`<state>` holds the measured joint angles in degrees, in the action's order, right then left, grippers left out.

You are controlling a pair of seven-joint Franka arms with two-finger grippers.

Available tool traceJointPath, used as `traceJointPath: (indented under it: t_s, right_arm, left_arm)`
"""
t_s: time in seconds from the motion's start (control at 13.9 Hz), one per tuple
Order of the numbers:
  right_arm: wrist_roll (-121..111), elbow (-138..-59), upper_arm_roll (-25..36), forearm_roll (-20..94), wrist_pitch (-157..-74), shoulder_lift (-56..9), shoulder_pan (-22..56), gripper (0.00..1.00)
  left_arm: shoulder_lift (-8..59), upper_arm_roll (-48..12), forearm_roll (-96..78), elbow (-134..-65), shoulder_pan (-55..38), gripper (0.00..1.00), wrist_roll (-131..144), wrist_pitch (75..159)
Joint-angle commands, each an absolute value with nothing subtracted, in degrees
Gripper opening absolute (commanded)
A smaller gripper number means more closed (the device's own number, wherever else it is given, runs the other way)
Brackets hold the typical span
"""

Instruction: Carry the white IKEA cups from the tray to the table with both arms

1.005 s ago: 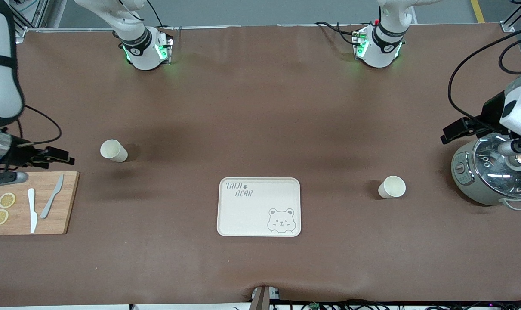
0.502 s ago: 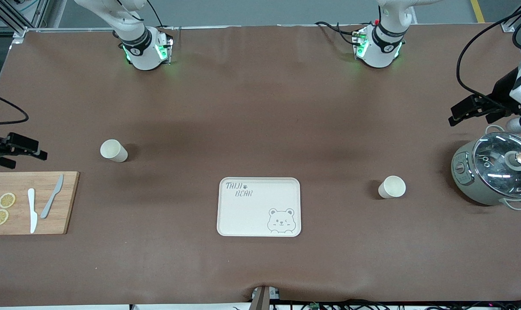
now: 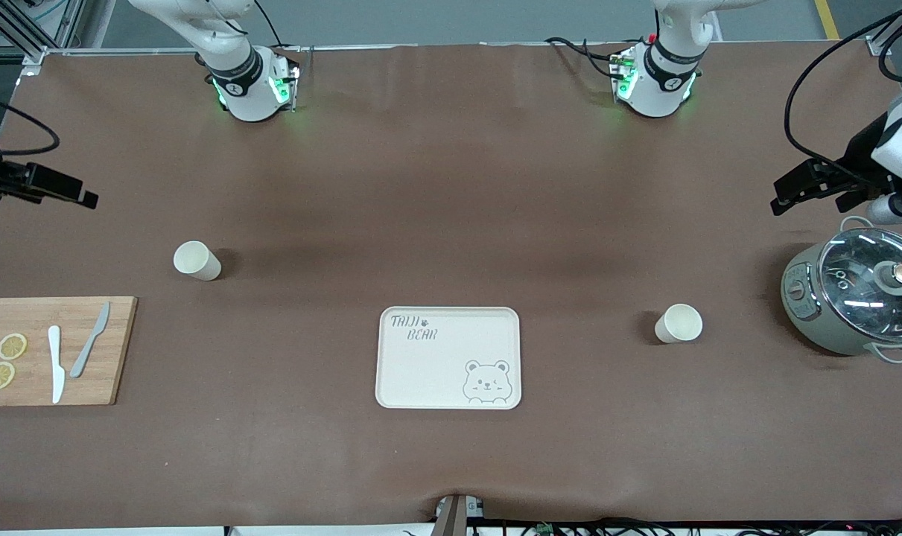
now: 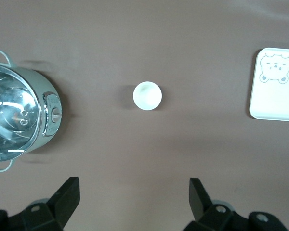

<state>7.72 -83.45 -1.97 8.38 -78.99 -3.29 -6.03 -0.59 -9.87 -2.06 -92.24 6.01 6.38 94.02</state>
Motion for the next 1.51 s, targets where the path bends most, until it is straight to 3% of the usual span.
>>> traceJointPath:
  t_s: [0.0, 0.72, 1.44]
  right_arm:
    - [9.8, -88.7, -4.1, 5.6, -80.1, 1.1, -5.2, 1.00]
    - [0.0, -90.2, 0.4, 3.6, -82.8, 3.7, -1.7, 1.00]
    - [-0.1, -89.9, 0.2, 0.9, -82.0, 3.9, -1.6, 1.00]
  left_arm:
    - [-2.6, -10.5, -0.9, -94.1, 6.4, 1.00, 4.8, 95.2]
    - [-9.2, -10.3, -1.2, -96.7, 8.4, 1.00, 2.1, 93.8]
    - [-9.2, -10.5, -1.6, -94.1, 8.4, 1.00, 5.5, 89.7]
